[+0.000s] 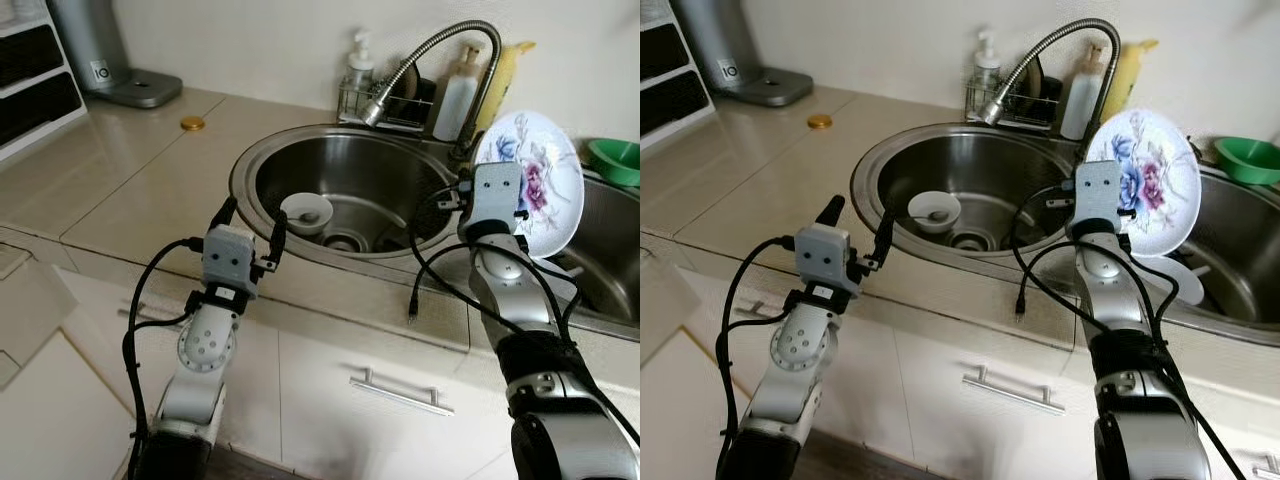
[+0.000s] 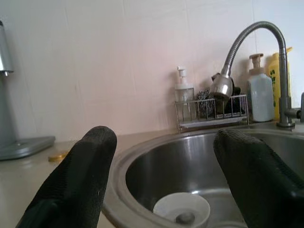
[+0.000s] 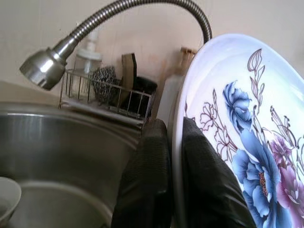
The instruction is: Kitchen organization
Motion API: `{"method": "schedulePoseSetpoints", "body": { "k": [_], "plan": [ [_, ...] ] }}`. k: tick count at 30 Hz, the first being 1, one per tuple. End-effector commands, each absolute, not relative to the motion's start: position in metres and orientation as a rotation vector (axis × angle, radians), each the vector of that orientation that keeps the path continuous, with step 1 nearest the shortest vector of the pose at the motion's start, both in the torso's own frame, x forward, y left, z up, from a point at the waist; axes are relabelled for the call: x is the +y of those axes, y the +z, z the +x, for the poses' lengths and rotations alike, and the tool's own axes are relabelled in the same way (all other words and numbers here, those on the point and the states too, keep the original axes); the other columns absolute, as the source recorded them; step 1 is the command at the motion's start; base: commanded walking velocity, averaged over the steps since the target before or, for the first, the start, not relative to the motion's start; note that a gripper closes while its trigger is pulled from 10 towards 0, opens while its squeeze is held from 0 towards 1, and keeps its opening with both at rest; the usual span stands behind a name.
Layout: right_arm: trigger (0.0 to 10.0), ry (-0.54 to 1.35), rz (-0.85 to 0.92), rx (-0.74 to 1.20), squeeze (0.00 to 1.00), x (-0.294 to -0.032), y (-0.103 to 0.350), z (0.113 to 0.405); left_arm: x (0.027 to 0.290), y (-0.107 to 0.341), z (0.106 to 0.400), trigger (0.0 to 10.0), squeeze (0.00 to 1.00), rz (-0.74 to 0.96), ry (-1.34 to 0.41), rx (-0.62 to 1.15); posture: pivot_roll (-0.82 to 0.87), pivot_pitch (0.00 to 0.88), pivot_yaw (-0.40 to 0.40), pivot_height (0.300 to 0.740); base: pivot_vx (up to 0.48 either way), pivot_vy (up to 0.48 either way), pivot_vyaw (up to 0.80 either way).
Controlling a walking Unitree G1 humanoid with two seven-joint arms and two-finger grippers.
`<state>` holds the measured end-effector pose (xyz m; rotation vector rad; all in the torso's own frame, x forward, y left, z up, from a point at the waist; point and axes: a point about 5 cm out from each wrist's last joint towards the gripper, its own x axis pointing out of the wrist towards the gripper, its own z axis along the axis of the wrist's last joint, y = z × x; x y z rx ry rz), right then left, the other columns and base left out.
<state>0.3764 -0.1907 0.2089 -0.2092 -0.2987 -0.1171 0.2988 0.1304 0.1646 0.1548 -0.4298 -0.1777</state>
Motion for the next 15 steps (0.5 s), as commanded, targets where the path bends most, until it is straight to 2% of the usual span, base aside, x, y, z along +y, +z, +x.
{"method": "schedulePoseSetpoints", "body": {
  "k": [1, 9, 15],
  "plan": [
    [10.0, -0.136, -0.253, -0.384, 0.0, -0.1938, 0.2246, 0.3734, 0.1273, 0.1687, 0.2981, 10.0, 0.0, 0.152, -0.192, -0.448, 0.09, 0.0, -0.044, 0.74, 0.371, 0.0, 0.0],
    [10.0, -0.145, -0.265, -0.399, 0.0, -0.1941, 0.2241, 0.3717, 0.1264, 0.1688, 0.2973, 10.0, 0.0, 0.142, -0.199, -0.451, 0.09, 0.0, -0.045, 0.74, 0.36, 0.0, 0.0],
    [10.0, -0.16, -0.256, -0.388, 0.0, -0.1953, 0.2222, 0.3721, 0.1222, 0.169, 0.2973, 10.0, 0.0, 0.148, -0.212, -0.447, 0.09, 0.0, -0.046, 0.74, 0.0, 0.0, 0.0]
  ]
}}
